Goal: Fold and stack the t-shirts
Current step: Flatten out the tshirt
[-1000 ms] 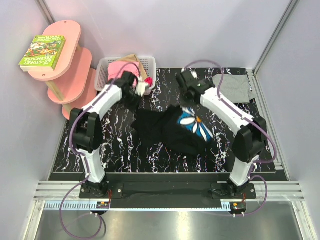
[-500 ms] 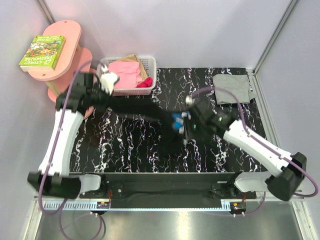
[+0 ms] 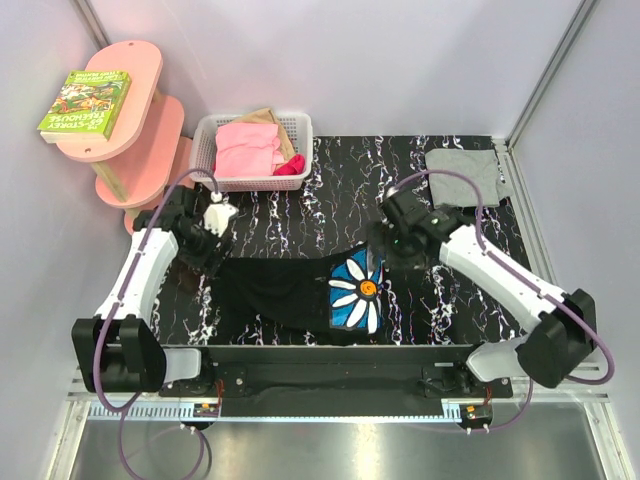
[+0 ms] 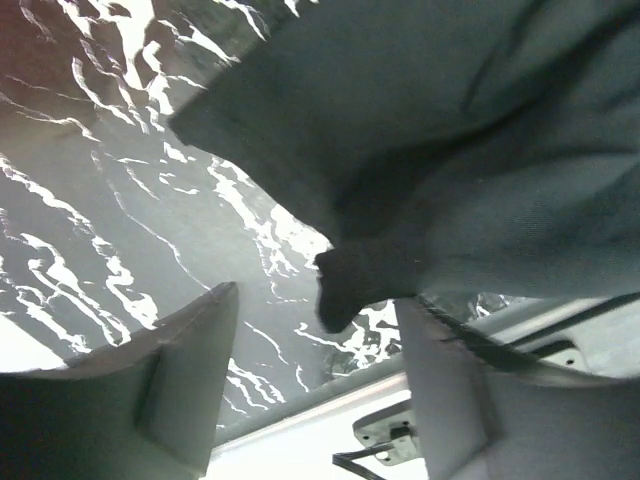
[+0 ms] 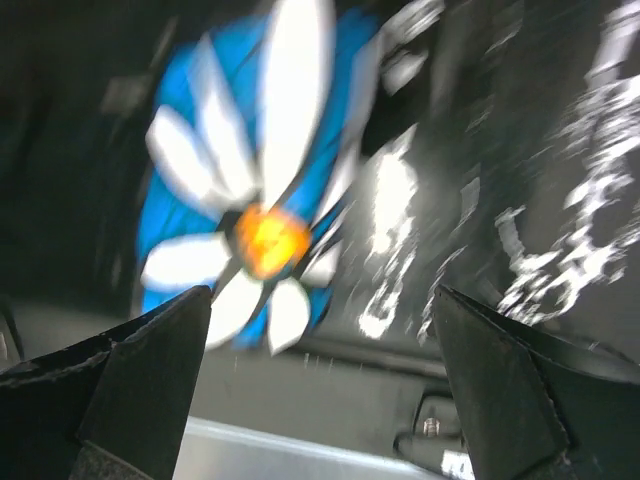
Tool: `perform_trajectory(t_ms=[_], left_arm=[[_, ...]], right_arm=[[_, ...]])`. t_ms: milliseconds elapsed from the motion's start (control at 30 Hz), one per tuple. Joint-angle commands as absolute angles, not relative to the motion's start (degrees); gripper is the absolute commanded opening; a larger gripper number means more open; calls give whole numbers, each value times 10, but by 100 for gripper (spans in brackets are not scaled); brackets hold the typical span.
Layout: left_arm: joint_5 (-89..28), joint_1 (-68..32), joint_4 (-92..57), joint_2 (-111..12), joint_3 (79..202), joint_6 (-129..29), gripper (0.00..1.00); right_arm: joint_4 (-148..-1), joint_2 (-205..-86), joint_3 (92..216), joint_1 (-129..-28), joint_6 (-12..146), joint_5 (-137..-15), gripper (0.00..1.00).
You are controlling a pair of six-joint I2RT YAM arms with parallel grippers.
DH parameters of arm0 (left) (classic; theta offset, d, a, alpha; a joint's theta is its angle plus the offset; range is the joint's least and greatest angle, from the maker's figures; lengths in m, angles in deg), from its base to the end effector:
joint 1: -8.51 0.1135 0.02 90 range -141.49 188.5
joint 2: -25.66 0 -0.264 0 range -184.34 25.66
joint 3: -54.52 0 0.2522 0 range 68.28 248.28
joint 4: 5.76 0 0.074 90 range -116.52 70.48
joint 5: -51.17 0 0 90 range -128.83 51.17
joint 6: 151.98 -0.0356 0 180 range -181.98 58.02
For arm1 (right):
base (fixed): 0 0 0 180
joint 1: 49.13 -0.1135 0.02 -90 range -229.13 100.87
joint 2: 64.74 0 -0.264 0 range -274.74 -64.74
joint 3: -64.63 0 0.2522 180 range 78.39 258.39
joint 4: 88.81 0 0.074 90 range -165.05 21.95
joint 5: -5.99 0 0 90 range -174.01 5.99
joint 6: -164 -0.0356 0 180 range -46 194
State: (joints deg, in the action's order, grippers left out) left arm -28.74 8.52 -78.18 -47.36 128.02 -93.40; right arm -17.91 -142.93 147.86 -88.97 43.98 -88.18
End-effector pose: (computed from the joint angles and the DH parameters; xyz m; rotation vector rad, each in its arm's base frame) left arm 0.2289 -0.0062 0.2644 0.7926 2.6743 -0.1170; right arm 0.2028 0.1658 0.2941 -0.2136 2.7358 0.2541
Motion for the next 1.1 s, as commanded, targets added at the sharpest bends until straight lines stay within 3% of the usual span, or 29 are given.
perform_trajectory(t_ms=[0,67,267,400,867,933,967,1033,1067], left_arm=[[-279,97,-757,-481,1347,-941,87],[-273,97,-770,-485,1375,-943,99],[-248,97,-785,-510,1387,-934,99],[-266,98,-745,-561,1309,-916,88],[-281,97,-662,-672,1246,-887,86],[-281,98,-654,-672,1238,-887,82],[-277,97,-653,-672,1234,-888,70],[-276,97,-650,-677,1232,-887,58],[-274,97,-651,-679,1232,-887,42]], right_arm=[[-252,-1469,1450,-780,464,-915,100],[-293,-1502,1435,-750,461,-895,100],[-382,-1590,1428,-724,437,-806,100],[-423,-1629,1427,-723,427,-698,100],[-498,-1656,1357,-724,376,-614,99],[-516,-1652,1347,-723,366,-612,100],[-521,-1649,1340,-723,364,-611,91],[-532,-1651,1339,-723,356,-609,76],[-533,-1655,1342,-724,354,-606,68]])
